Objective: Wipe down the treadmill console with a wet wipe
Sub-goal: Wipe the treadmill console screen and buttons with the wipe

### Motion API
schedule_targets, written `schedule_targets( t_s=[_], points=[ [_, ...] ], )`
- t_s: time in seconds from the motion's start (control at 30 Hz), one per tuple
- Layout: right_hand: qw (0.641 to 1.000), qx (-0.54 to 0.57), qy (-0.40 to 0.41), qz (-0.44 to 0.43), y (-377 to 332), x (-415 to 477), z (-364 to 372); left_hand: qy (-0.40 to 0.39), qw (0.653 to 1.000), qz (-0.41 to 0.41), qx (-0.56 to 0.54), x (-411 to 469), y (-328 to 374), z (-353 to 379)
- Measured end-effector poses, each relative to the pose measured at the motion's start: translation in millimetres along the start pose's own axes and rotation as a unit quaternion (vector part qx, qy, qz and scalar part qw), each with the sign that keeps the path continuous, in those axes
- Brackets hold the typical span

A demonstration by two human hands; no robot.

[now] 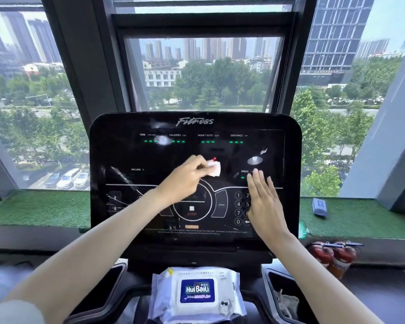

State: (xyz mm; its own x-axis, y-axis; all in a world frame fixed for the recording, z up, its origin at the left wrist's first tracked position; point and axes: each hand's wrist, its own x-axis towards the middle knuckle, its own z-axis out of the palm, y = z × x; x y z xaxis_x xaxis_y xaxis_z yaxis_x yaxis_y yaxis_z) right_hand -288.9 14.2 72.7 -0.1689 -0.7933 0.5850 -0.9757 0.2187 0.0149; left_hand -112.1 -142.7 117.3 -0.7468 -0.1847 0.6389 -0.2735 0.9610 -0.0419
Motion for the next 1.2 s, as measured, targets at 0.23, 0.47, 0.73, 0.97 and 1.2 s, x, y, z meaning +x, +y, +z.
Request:
schedule_targets(
  t_s=[0.23,0.47,0.73,0.97,1.2],
  points=[
    [1.0,0.009,0.02,0.015,-5,1,2,0.162,0.973,-0.166,-0.022,7,18,15],
    [1.0,0.006,0.019,0.018,-4,1,4,0.268,0.92,-0.279,-0.058,2,-4,-1],
    [1.0,0.003,0.02,0.012,-2,1,5,0.125,0.986,-0.108,-0.037,-9,20,22],
    [0.999,0.013,0.03,0.015,-3,1,6,0.101,0.988,-0.116,-0.02,-6,61,45],
    [0.999,0.025,0.032,0.01,-2,0,6,0.208,0.948,-0.236,-0.045,10,28,22]
  ],
)
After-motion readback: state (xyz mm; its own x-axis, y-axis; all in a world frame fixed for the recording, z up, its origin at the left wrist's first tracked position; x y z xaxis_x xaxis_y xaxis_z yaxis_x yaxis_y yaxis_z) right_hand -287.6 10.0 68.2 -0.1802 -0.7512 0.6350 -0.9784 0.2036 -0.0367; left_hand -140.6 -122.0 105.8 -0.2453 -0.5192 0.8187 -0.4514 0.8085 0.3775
